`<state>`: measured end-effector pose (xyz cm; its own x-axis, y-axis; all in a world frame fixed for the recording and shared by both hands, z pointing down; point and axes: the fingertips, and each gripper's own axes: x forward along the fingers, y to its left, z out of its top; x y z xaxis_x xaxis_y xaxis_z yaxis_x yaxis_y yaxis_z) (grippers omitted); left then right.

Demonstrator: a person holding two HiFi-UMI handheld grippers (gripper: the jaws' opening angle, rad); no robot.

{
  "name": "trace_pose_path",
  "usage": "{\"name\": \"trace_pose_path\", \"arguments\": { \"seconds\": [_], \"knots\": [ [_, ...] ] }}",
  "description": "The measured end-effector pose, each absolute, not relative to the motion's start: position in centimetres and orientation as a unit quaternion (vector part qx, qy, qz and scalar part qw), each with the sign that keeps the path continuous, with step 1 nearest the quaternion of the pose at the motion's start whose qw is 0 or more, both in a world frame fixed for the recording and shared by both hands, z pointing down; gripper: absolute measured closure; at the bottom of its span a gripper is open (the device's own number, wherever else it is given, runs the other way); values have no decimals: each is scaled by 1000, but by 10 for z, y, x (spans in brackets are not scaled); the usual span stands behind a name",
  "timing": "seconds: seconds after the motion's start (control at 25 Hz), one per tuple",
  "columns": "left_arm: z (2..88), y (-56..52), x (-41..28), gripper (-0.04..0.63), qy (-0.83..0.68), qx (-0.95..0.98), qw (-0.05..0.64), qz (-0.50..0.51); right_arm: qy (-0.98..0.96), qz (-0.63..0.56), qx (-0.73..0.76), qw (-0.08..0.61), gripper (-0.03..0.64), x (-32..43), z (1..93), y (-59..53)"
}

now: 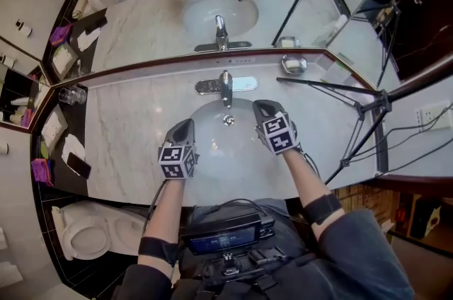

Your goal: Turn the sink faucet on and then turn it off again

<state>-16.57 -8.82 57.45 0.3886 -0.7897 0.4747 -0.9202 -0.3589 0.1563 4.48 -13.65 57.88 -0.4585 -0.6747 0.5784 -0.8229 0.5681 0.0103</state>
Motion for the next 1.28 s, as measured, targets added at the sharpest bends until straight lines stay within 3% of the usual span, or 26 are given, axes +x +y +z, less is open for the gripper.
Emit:
{"name": "trace_pose_path", "arguments": {
  "seconds": [0.36,1.28],
  "knots": [
    [565,-80,-170,595,-527,811,202,151,-829,214,476,201,598,79,583,-110],
    [555,-67,-160,595,-536,809,204,130,-829,214,480,191,597,96,574,-83]
  ]
}}
